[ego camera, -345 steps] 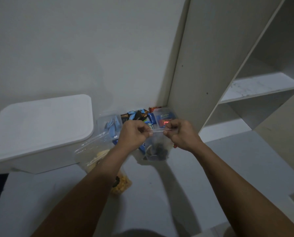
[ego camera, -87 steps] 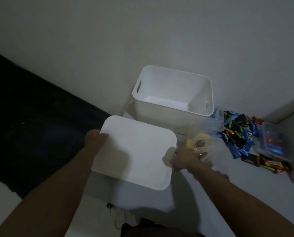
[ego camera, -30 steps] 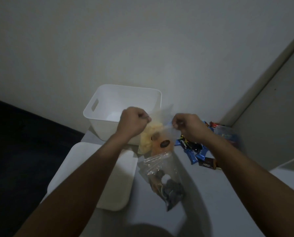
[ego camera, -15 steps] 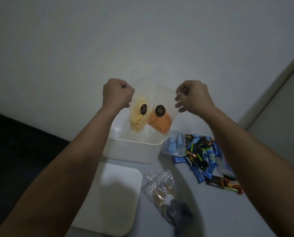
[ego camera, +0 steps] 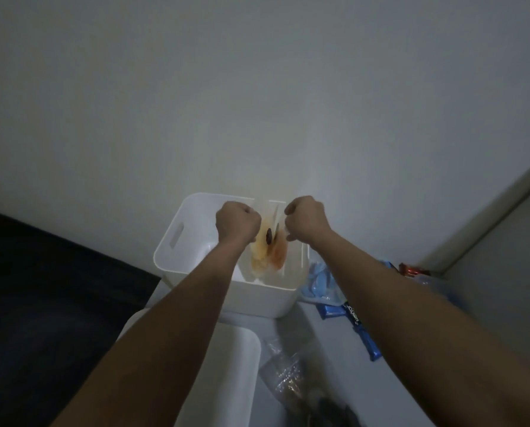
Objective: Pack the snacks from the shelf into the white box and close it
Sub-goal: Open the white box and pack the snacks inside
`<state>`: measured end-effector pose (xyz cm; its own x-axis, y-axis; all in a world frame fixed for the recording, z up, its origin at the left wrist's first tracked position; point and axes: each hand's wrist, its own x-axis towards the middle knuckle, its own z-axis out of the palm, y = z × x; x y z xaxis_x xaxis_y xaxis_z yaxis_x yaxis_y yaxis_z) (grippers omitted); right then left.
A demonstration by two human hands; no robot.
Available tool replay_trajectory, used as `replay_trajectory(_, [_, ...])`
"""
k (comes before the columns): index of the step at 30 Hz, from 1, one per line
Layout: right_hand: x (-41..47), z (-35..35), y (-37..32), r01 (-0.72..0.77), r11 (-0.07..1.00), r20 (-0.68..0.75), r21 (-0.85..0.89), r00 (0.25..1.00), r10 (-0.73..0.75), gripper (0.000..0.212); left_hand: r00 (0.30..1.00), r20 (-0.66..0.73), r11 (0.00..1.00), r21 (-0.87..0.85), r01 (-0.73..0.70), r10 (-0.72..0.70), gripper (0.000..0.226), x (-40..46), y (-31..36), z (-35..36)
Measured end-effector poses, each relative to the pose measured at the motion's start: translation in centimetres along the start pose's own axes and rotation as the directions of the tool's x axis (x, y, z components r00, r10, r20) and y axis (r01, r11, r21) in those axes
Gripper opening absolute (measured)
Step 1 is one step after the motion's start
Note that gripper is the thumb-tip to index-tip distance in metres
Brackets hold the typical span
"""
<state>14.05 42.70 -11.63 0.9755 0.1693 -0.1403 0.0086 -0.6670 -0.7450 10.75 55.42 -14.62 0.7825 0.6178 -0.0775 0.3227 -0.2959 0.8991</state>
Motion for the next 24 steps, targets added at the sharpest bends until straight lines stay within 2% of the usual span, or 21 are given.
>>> replay_trajectory(4, [1.3,1.6,0.9,0.007,0.995,0.058,-0.100,0.998,-0.001,0.022,0.999,0.044,1.000,-0.013,0.019,-0.019,0.024,1.1,-2.3,2.1])
replay_trajectory(7, [1.7,2.3,1.6,-0.019,0.974,0.171,-0.228,0.984,0.059,0.033,0.994,0.098,0.999,-0.003,0.038,-0.037,0.017,1.2,-4.2,3.3])
replay_trajectory(8, [1.7,2.5,1.8,-0.012,0.965,0.228,-0.260,0.971,0.074,0.033,0.988,0.150,0.999,0.003,0.038,-0.038,0.013,1.1,-4.7,3.6])
replay_trajectory(9, [1.7,2.7,2.0,-0.018,0.955,0.271,-0.296,0.957,0.103,0.021,0.975,0.219,0.999,0.014,0.045,-0.047,0.014,0.8,-5.1,3.8])
replay_trajectory(10, [1.6,2.9,2.2,-0.014,0.950,0.300,-0.313,0.947,0.113,0.009,0.954,0.294,0.998,0.027,0.059,-0.064,0.026,0.5,-5.4,3.9])
replay_trajectory(11, [1.8,2.9,2.5,-0.039,0.944,0.322,-0.328,0.935,0.151,0.021,0.928,0.360,0.996,0.042,0.081,-0.090,0.039,0.2,-5.5,4.0])
replay_trajectory(12, [1.6,2.8,2.4,-0.037,0.933,0.319,-0.358,0.934,0.160,0.024,0.907,0.406,0.993,0.050,0.104,-0.115,0.047,-0.1,-5.6,4.0])
replay_trajectory(14, [1.3,2.2,2.4,-0.009,0.925,0.274,-0.380,0.954,0.122,0.012,0.884,0.444,0.989,0.046,0.143,-0.149,0.035,-0.6,-5.5,3.8])
replay_trajectory(16, [1.3,1.7,2.7,-0.018,0.933,0.202,-0.359,0.975,0.096,0.030,0.878,0.444,0.983,0.043,0.178,-0.179,0.020,-0.6,-5.2,3.8])
replay_trajectory(19, [1.1,0.5,3.3,-0.012,0.967,0.115,-0.255,0.992,0.043,0.038,0.888,0.418,0.981,0.087,0.172,-0.193,0.029,-0.4,-4.9,3.6])
replay_trajectory(22, [0.1,-1.2,4.1,-0.056,0.998,0.062,-0.042,0.996,0.059,0.026,0.937,0.344,0.997,0.056,0.050,-0.066,0.020,-1.3,-4.2,2.4])
replay_trajectory(24, [-1.1,-2.4,5.0,-0.075,0.997,0.068,0.002,0.995,0.074,0.014,0.969,0.245,0.999,0.013,-0.034,0.030,0.022,-2.7,-3.9,1.5])
